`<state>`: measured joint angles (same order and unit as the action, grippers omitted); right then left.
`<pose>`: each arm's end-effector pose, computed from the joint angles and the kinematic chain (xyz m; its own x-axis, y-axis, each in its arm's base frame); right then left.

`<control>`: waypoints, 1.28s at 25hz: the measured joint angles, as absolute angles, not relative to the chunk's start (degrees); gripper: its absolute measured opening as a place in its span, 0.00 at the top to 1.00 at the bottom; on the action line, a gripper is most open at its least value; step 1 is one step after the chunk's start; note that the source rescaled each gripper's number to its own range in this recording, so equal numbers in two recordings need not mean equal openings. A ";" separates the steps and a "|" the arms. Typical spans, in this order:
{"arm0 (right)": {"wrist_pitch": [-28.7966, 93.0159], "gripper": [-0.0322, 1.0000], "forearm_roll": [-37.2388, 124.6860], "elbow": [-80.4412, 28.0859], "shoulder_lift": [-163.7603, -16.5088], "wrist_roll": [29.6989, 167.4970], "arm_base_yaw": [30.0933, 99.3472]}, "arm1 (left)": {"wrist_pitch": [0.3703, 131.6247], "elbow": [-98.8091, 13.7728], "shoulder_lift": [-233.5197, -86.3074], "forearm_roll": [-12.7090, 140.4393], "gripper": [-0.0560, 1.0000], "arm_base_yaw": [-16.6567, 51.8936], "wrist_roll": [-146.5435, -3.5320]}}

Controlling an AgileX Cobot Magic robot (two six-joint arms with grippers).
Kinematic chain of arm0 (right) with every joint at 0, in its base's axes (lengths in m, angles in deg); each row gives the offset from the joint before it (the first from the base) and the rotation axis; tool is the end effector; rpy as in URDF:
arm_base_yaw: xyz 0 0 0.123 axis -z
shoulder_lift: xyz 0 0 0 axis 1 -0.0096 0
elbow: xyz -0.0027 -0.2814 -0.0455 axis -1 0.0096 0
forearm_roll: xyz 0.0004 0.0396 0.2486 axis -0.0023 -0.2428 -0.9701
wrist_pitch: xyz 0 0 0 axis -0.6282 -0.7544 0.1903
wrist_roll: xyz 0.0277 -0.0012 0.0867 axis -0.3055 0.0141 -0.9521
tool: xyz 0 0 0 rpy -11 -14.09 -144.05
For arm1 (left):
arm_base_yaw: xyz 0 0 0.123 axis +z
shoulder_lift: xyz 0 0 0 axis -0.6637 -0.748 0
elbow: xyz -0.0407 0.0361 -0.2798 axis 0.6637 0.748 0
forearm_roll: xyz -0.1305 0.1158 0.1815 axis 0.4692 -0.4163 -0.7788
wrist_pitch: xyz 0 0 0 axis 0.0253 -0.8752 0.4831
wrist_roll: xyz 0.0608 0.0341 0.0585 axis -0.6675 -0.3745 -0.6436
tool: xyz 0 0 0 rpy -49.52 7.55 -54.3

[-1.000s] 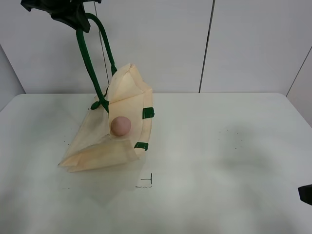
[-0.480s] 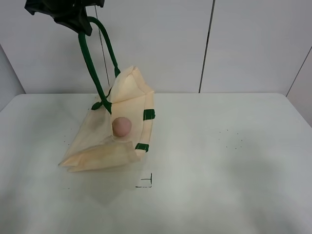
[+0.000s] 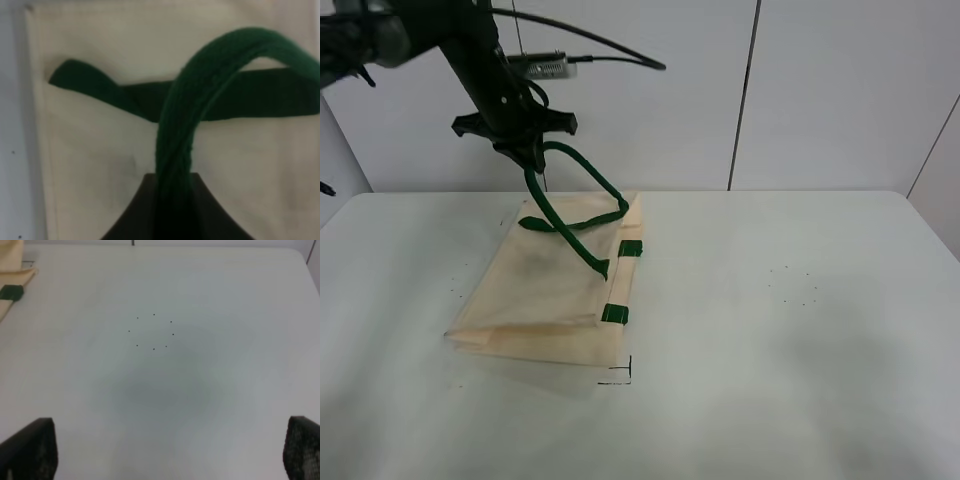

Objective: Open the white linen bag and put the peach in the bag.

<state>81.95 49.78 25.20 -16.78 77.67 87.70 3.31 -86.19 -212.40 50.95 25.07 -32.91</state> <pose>-0.0045 0.0023 0.2804 -0.4218 -0.0302 -0.9062 -0.0627 0.9980 -0.0041 0.4650 -0.1387 0.2819 -0.8938 0.1145 -0.4337 0.1608 0.9844 -0.0717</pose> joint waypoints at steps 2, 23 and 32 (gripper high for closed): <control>81.95 0.00 49.78 25.20 -16.78 77.65 87.70 | 3.43 -86.19 -215.18 50.95 0.95 25.07 -32.91; 81.95 0.00 49.80 25.20 -16.78 77.65 87.70 | 3.26 -86.46 -217.61 45.80 0.03 26.73 -34.11; 81.95 0.00 49.80 25.20 -16.78 77.65 87.70 | 3.20 -86.46 -217.60 49.26 0.02 37.24 -38.08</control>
<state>81.95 49.80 25.20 -16.78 77.65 87.70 3.20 -86.46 -217.60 49.26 37.24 -38.08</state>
